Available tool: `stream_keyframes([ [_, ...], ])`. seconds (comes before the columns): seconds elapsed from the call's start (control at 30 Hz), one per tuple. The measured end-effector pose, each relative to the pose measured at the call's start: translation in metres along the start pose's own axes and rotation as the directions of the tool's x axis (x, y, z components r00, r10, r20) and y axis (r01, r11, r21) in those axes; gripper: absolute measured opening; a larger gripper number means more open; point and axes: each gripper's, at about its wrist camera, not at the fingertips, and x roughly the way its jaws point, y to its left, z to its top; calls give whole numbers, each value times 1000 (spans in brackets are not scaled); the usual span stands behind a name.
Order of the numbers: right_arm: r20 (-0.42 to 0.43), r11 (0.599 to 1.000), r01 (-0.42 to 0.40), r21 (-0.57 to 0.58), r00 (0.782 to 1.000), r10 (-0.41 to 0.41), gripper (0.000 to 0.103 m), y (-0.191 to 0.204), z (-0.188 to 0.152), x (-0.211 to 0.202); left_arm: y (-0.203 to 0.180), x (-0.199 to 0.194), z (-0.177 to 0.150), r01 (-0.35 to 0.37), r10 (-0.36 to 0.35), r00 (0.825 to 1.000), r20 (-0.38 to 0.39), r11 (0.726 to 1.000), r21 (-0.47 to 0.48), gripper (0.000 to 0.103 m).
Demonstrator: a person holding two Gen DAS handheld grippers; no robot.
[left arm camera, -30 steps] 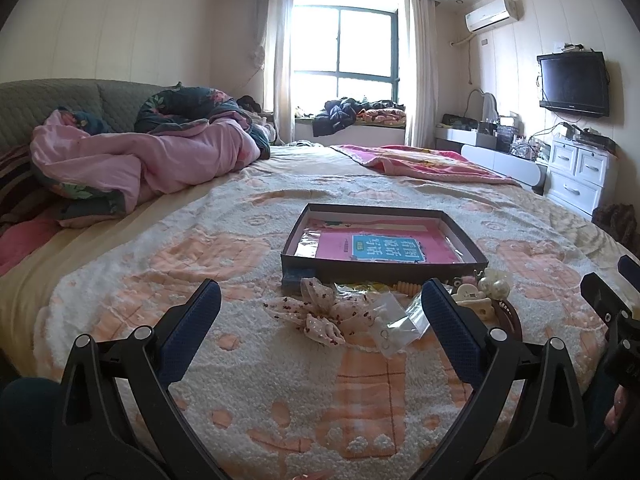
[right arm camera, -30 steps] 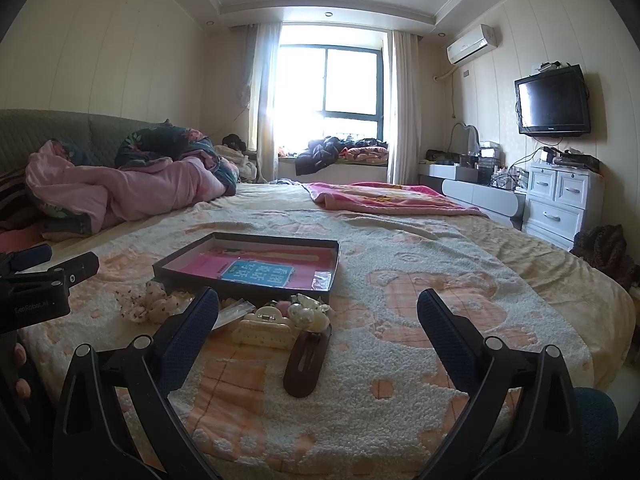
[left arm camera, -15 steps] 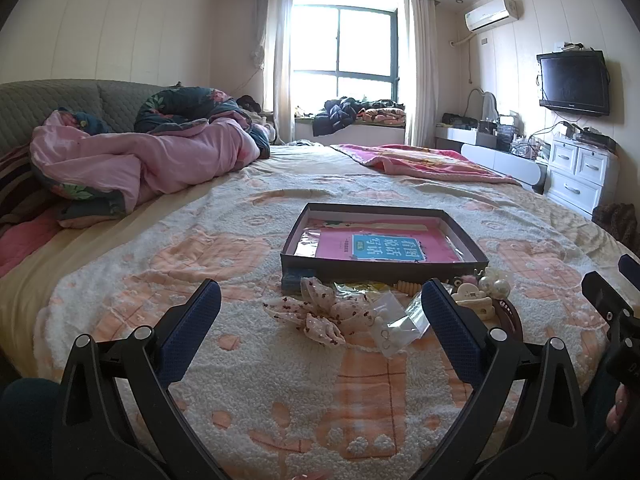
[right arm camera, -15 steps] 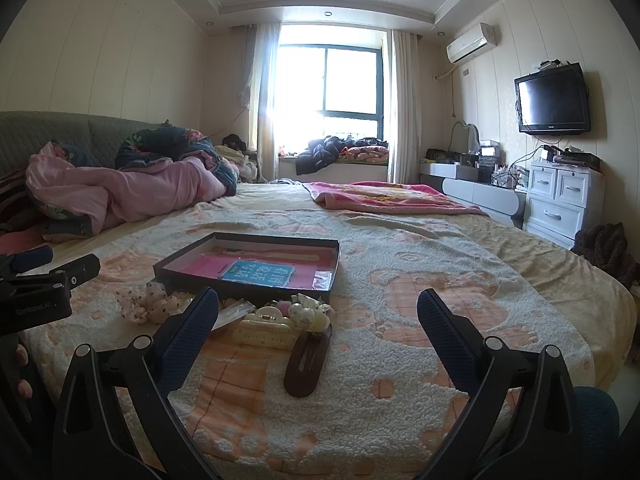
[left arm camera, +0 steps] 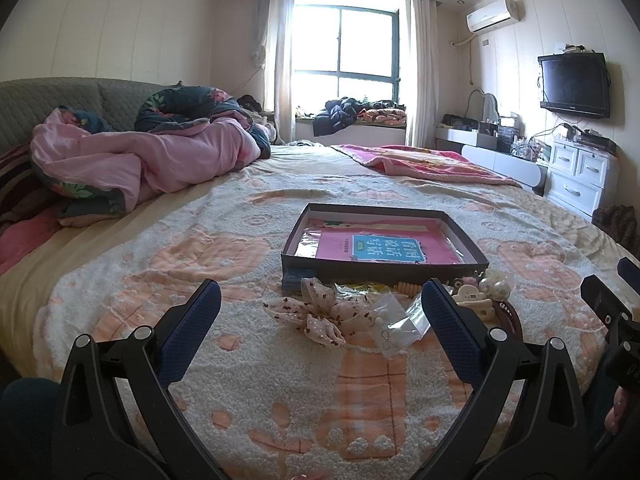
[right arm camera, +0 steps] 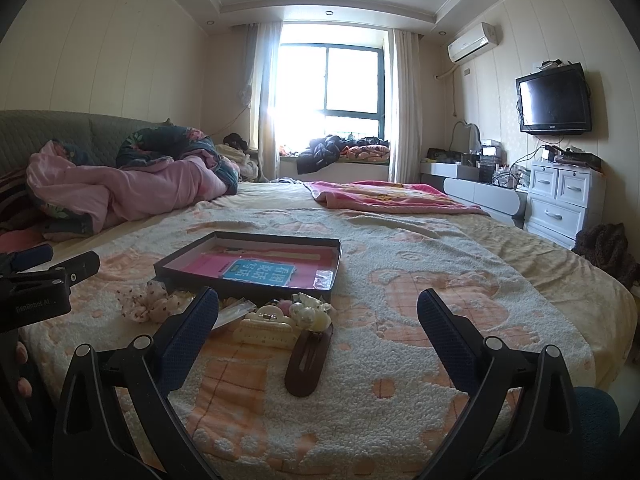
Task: Organize jewelry
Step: 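Move the left tool toward the polka-dot bow beside the tray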
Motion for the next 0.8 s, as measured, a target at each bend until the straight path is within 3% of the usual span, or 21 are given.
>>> stream_keyframes([
  [0.5,-22,999,-45,-27,999,44,97,6,-4,8,4,2,0,-16,16,1000,-6,1000,-10,92],
  [0.8,-145,982,-172,-72,976,160,97,27,-12,28,18,15,-2,-56,53,997,-56,997,-53,92],
])
